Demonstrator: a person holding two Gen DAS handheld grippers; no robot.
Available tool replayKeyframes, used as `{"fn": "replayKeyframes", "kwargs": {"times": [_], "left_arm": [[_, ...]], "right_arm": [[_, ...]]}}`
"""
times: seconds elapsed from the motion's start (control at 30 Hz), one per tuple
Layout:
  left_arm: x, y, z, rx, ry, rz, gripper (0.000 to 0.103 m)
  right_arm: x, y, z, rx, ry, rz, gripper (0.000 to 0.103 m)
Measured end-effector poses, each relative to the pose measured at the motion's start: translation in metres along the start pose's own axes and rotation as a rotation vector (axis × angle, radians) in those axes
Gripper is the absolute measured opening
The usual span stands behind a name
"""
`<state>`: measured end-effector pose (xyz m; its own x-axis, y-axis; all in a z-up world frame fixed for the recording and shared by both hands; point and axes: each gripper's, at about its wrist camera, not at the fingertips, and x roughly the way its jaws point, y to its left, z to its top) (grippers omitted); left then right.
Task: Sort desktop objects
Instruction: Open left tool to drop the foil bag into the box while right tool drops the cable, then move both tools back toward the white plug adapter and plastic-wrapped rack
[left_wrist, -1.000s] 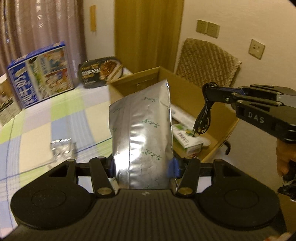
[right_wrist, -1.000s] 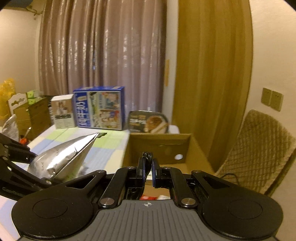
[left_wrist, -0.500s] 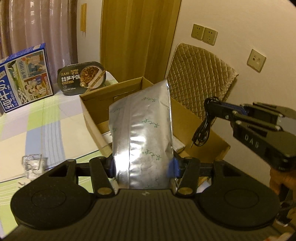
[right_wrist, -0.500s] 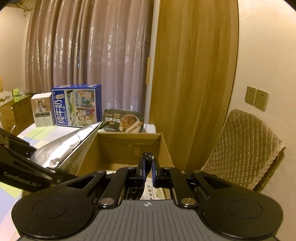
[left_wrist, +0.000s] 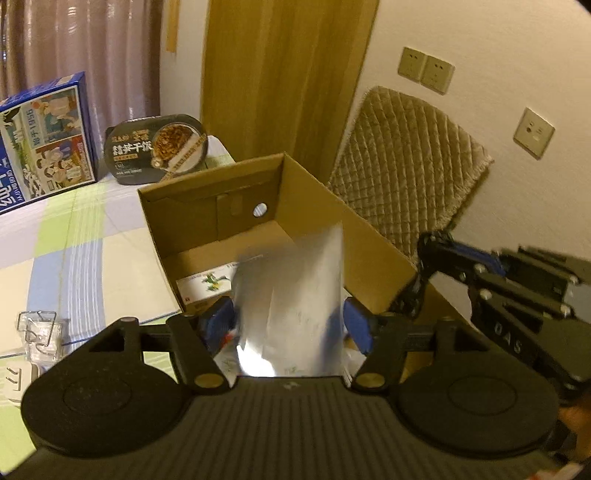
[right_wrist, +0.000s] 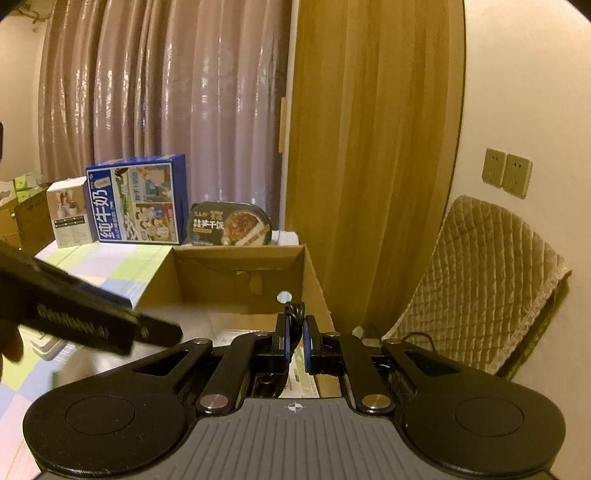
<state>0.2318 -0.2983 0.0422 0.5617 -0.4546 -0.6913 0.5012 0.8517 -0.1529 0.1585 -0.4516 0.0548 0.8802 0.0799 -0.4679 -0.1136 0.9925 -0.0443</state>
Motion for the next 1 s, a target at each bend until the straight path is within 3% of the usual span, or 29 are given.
{"fn": "replayKeyframes", "kwargs": {"times": [0.4, 0.57, 0.67, 0.7, 0.73, 1.0], "left_arm": [[-0.030, 0.023, -0.006, -0.022, -0.060, 0.033, 0.061], [-0.039, 0.033, -0.012, -0.038, -0.068, 0.044, 0.066], [-0.045, 0.039, -0.018, -0.045, -0.071, 0.052, 0.067], [-0.047, 0.040, -0.020, -0.048, -0.071, 0.056, 0.068], [-0.049, 0.042, -0.023, -0.050, -0.071, 0.062, 0.069], [-0.067, 0.058, -0.057, -0.063, -0.061, 0.110, 0.074]], "right_arm": [[0.006, 0.012, 0.000, -0.006, 0.009, 0.039, 0.004], [0.013, 0.023, 0.005, -0.036, 0.012, 0.089, 0.004], [0.012, 0.024, 0.007, -0.010, -0.001, 0.089, 0.022], [0.011, 0.023, 0.006, 0.000, -0.005, 0.085, 0.039], [0.009, 0.024, 0.006, 0.005, -0.011, 0.081, 0.046], [-0.010, 0.027, -0.009, 0.052, 0.008, 0.074, 0.055]]}}
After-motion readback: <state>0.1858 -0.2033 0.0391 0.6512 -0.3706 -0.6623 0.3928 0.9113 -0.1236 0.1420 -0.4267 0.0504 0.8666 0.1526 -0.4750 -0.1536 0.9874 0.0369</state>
